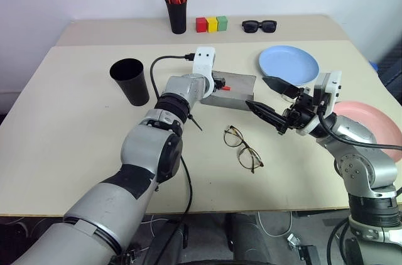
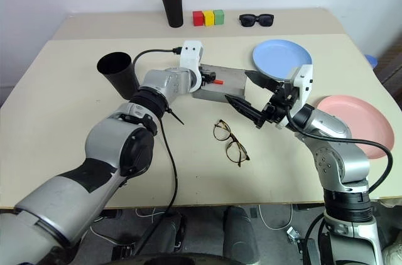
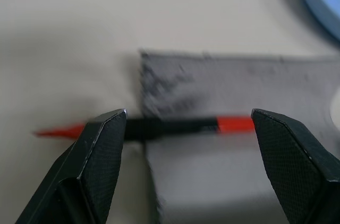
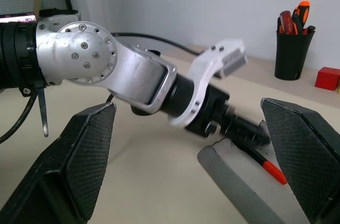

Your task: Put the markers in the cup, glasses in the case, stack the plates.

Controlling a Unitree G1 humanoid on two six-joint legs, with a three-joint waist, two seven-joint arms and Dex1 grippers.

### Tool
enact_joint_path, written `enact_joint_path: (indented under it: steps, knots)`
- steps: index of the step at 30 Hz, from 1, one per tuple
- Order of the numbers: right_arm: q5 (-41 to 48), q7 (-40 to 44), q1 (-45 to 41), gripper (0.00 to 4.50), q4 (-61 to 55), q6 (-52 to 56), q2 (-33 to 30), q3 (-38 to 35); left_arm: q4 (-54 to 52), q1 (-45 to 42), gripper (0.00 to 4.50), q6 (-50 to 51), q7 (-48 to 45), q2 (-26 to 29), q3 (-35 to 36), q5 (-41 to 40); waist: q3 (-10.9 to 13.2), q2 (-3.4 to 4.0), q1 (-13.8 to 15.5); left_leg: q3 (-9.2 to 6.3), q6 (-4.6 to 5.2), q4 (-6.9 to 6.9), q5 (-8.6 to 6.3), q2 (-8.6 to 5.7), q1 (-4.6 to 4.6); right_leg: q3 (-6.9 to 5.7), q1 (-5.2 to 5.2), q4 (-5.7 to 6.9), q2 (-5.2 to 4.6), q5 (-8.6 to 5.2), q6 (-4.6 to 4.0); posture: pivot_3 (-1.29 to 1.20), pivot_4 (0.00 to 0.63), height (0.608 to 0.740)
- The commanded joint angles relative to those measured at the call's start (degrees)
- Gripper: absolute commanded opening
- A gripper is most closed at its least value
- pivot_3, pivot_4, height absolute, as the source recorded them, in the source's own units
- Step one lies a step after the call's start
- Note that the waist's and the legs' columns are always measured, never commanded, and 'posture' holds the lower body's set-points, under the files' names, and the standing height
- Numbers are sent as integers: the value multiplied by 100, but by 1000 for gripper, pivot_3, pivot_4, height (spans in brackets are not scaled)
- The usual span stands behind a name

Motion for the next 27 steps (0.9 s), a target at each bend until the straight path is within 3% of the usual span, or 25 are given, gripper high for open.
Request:
enact_joint_path:
  steps: [1,19,22,27]
  knots:
    - [-176,29,1,4500,39,-210,-142,-169,-481,56,3814,236,-86,-24,-185,86,0,0,0,0,0,0,0,0,0,0,0,0,0,0,0,0,150,740]
    - [-320,28,-10,4500,77,-285,-50,-91,-1251,649,3814,877,-9,-80,-387,119,-1,1,3,0,-1,0,0,1,1,1,0,0,0,0,0,0,150,740]
    - [-322,25,-44,4500,80,-282,-33,-75,-1313,730,2956,958,-11,-101,-369,75,-1,2,4,0,-1,0,0,1,3,1,0,1,0,0,0,0,150,740]
    - [-333,49,-51,4500,112,-290,-33,-86,-1496,784,591,1091,6,-122,-414,91,-1,2,14,0,-1,1,1,0,2,1,0,2,0,0,0,0,150,740]
